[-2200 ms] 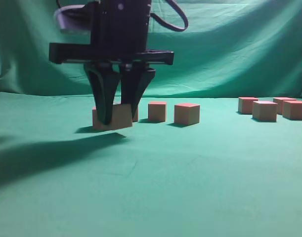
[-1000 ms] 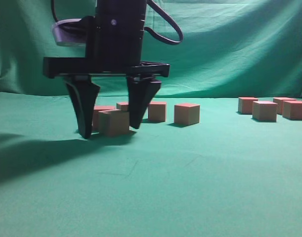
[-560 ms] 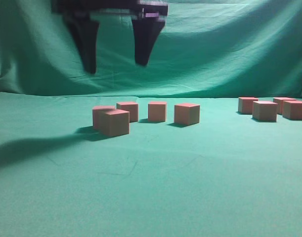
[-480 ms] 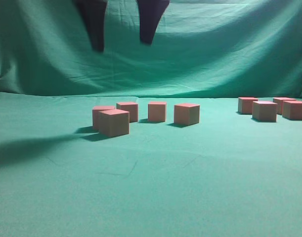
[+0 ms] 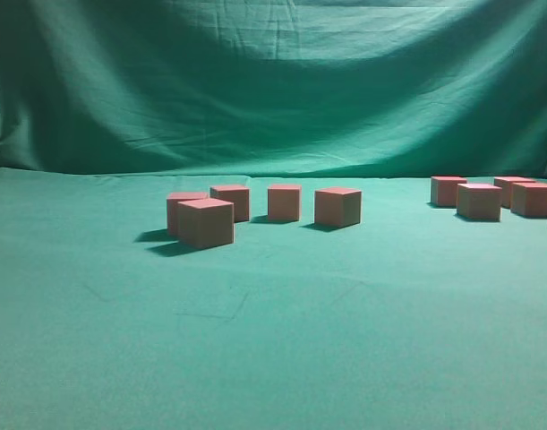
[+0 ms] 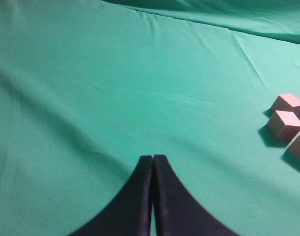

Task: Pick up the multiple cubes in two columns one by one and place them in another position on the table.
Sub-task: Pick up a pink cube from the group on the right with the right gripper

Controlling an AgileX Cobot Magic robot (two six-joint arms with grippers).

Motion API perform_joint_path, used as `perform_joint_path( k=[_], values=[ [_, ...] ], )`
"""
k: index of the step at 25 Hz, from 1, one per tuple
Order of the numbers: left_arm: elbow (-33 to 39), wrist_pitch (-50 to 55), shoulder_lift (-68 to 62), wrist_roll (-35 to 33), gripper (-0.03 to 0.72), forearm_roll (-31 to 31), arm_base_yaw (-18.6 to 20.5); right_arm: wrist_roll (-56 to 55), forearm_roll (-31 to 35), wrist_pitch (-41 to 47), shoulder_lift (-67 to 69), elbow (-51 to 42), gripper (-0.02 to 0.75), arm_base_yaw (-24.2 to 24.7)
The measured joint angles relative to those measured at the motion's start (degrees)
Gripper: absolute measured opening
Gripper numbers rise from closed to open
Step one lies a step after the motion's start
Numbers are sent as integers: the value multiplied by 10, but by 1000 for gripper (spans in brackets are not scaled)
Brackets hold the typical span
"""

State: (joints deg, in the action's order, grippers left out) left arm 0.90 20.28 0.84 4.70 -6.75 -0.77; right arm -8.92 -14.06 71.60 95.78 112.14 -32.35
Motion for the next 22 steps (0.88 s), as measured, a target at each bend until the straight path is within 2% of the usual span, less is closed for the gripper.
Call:
perform_joint_path(
  k=[5,9,12,16,17,22],
  values=[
    [0,0,0,0,0,0,0,-15,0,4,-91,-118,617,107],
    [0,0,0,0,0,0,0,-39,1,2,-111,-256,617,187],
    [0,0,0,0,0,0,0,-53,29,-55,-111,-368,617,239],
    [0,0,0,0,0,0,0,-51,96,-164,-98,-476,617,289],
    [0,0,0,0,0,0,0,-45,110,-182,-88,-493,559,299],
    [0,0,0,0,0,0,0,-23,139,-242,-19,-512,561,310]
  ],
)
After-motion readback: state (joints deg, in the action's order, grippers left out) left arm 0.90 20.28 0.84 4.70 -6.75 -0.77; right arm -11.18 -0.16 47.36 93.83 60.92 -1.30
